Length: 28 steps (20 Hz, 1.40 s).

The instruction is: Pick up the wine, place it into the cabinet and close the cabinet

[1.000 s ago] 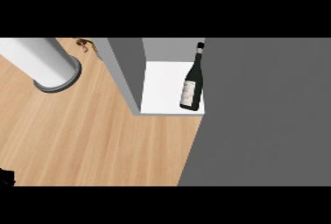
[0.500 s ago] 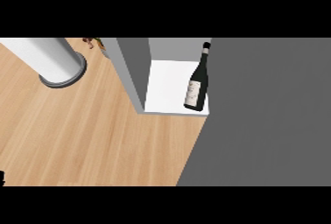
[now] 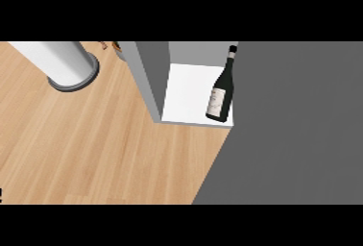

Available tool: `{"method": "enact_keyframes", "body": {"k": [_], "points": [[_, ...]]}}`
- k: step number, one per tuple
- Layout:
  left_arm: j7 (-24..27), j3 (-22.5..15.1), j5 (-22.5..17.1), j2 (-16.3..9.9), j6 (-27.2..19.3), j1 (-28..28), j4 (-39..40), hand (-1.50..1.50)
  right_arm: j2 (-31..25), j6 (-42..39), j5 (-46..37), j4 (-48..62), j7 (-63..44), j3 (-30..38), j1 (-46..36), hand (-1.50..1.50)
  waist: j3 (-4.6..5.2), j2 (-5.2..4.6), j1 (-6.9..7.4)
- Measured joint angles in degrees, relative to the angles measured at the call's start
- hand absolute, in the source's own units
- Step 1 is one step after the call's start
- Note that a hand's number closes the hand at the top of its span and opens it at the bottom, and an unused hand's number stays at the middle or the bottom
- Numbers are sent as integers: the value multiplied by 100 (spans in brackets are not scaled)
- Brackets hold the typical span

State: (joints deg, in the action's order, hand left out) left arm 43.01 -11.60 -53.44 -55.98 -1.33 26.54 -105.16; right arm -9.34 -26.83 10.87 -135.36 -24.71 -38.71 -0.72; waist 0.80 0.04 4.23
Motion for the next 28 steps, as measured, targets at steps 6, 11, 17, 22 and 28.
{"method": "enact_keyframes", "body": {"k": [6,11,17,22,28], "points": [[-31,1,-11,-43,119,-43,-39,150,0,-26,39,39,98,132,-30,150,8,-53,117],[-56,-8,-15,-49,171,-90,-44,150,44,-101,-21,111,148,287,-109,150,17,-105,202],[-67,-34,1,-63,274,-146,-44,150,150,-187,-72,273,154,589,-319,150,31,-177,346],[-83,-62,32,-63,330,-249,-56,150,305,-213,-92,711,221,1089,-832,150,31,-235,466],[-135,-86,13,-48,377,-412,-91,150,718,434,-522,1724,75,1439,-1896,150,17,-275,632]]}}
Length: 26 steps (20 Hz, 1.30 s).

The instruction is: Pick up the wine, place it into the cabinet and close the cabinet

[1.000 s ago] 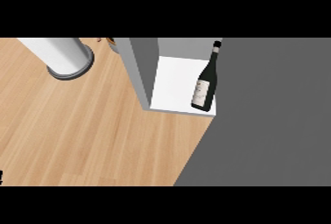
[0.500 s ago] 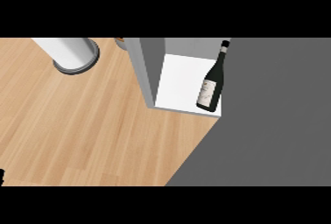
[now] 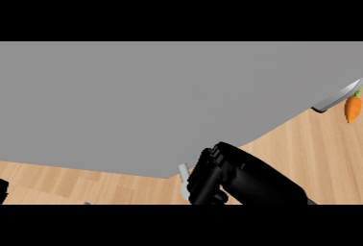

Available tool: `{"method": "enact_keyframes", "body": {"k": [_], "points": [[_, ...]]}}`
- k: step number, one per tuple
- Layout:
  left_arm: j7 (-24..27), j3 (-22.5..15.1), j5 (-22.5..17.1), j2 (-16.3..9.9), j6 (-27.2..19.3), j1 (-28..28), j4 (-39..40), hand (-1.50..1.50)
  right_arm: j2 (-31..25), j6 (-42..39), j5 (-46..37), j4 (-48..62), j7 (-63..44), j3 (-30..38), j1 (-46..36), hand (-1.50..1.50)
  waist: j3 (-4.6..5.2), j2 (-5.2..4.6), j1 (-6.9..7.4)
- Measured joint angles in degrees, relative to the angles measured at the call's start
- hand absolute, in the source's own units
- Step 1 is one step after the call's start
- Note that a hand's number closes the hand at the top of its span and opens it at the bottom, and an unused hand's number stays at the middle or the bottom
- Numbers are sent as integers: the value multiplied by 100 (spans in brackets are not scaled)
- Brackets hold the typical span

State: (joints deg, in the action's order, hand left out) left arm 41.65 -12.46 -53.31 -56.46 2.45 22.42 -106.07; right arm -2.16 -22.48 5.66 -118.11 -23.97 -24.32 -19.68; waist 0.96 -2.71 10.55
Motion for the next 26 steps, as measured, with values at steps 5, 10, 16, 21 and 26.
{"method": "enact_keyframes", "body": {"k": [5,10,16,21,26], "points": [[-31,-17,13,-5,50,-101,0,150,120,645,-381,946,-107,305,-1029,150,-22,-26,160],[-77,-61,18,12,106,-225,6,150,179,1132,-627,2002,-142,652,-2125,150,-27,-75,273],[-123,-97,62,29,133,-389,22,150,221,1494,-349,2992,-130,904,-2943,150,-65,-84,339],[-145,-127,71,67,138,-431,61,150,225,1657,197,3694,37,797,-3496,150,26,-69,378],[-154,-123,49,119,115,-449,125,150,222,1826,471,4389,185,725,-3977,150,115,-42,304]]}}
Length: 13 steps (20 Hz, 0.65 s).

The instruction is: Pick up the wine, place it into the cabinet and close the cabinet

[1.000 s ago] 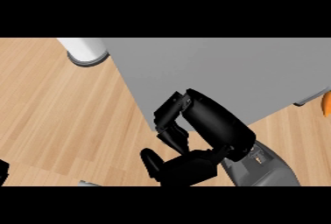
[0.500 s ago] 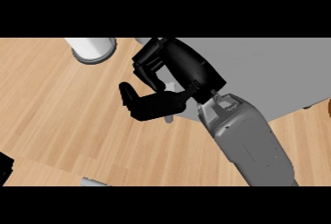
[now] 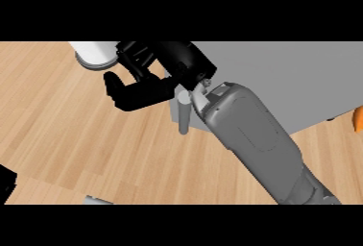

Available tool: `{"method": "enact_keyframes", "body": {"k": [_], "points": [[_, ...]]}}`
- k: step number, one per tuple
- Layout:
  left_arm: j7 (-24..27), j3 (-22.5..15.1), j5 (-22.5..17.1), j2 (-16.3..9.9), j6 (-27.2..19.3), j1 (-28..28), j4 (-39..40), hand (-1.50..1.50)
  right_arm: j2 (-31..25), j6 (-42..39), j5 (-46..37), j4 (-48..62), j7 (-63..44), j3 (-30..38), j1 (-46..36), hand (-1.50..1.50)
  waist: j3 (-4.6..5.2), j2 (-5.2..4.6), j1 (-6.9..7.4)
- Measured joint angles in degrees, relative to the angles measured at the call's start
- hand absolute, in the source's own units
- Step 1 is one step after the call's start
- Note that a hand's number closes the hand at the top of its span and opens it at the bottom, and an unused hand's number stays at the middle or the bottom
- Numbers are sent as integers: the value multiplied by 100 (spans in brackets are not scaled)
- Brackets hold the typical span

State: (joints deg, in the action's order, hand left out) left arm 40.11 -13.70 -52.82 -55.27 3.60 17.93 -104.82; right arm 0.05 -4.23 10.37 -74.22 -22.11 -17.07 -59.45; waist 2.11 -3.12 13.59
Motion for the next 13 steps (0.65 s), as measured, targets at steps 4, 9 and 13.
{"method": "enact_keyframes", "body": {"k": [4,9,13], "points": [[2,35,-11,18,-33,6,71,150,-1,114,123,322,150,-65,-160,150,28,49,-88],[12,64,-34,51,-54,32,118,150,-1,56,330,582,462,-156,-258,150,48,104,-197],[26,64,-27,88,-79,41,144,150,-1,-23,455,754,706,-230,-332,150,52,128,-276]]}}
